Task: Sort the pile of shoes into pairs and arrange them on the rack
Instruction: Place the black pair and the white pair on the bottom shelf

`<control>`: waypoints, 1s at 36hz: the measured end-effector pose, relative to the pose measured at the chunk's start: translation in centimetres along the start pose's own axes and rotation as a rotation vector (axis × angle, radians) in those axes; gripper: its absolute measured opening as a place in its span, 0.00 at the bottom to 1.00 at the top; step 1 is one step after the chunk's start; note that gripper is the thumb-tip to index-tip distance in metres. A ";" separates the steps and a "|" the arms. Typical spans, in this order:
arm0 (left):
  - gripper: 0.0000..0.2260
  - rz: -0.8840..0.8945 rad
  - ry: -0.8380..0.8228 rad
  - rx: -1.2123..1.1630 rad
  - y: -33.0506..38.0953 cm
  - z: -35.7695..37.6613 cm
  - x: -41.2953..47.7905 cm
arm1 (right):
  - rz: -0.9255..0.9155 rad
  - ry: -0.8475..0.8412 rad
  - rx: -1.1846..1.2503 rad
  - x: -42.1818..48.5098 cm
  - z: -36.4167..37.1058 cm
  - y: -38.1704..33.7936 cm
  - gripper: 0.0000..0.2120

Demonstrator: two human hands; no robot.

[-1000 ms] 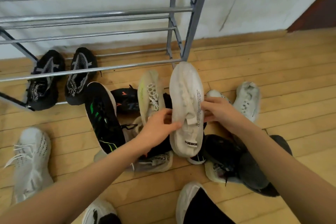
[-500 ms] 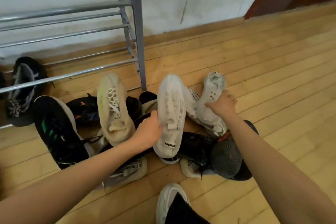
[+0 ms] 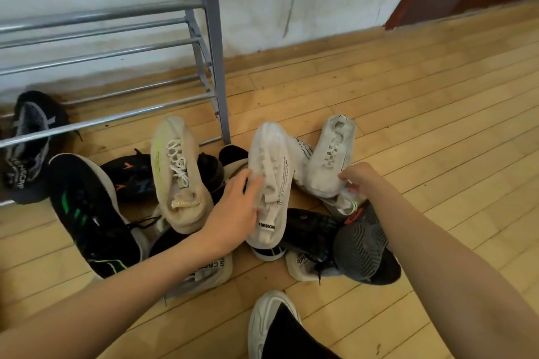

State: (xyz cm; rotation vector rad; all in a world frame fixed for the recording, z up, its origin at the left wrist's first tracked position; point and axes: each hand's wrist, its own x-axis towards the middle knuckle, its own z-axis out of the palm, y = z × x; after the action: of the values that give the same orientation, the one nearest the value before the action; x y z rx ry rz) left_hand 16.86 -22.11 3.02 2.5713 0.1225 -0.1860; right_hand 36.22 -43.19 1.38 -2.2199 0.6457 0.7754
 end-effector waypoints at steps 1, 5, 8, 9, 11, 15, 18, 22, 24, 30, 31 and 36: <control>0.22 0.061 0.009 0.052 -0.1 0.3 0.0 | 0.009 -0.010 0.030 -0.2 0.1 -0.1 0.03; 0.20 0.127 -0.077 0.140 -0.3 0.6 0.0 | 0.002 -0.038 0.136 -1.0 0.3 -0.2 0.03; 0.20 0.116 -0.093 0.122 -0.5 0.4 0.3 | -0.013 -0.057 0.189 -1.4 0.3 -0.5 0.05; 0.19 0.108 -0.101 0.114 -0.4 0.1 0.4 | -0.023 -0.054 0.212 -1.5 0.3 -0.8 0.05; 0.19 0.098 -0.128 0.088 -0.1 -0.6 0.5 | -0.035 -0.046 0.291 -2.2 0.4 -1.6 0.03; 0.17 0.088 -0.137 0.060 0.1 -1.6 0.7 | -0.181 0.057 0.227 -3.6 0.6 -3.3 0.03; 0.17 0.072 -0.155 0.050 0.1 -1.9 0.8 | -0.300 0.099 0.209 -5.0 0.0 -4.3 0.06; 0.15 0.073 -0.096 -0.009 0.1 -2.6 0.9 | -0.548 0.171 -0.053 -7.4 -1.8 -6.4 0.07; 0.14 0.063 -0.003 -0.068 0.0 -3.0 1.0 | -0.653 0.196 -0.182 -8.8 -2.6 -7.4 0.06; 0.15 0.124 0.405 -0.121 0.2 -5.8 1.6 | -0.862 0.276 -0.425 -12.0 -4.1 -9.8 0.12; 0.16 0.118 0.435 -0.137 0.5 -6.4 1.6 | -0.903 0.230 -0.477 -12.8 -4.4 -10.1 0.13; 0.27 0.026 0.406 -0.183 1.3 -9.3 1.5 | -1.072 -0.067 -0.574 -15.6 -4.7 -11.2 0.13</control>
State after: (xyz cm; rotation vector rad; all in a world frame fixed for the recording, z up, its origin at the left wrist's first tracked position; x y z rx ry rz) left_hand 19.46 -18.10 11.28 2.3924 0.2439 0.3449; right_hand 33.97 -36.01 19.70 -2.5286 -0.8838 0.4600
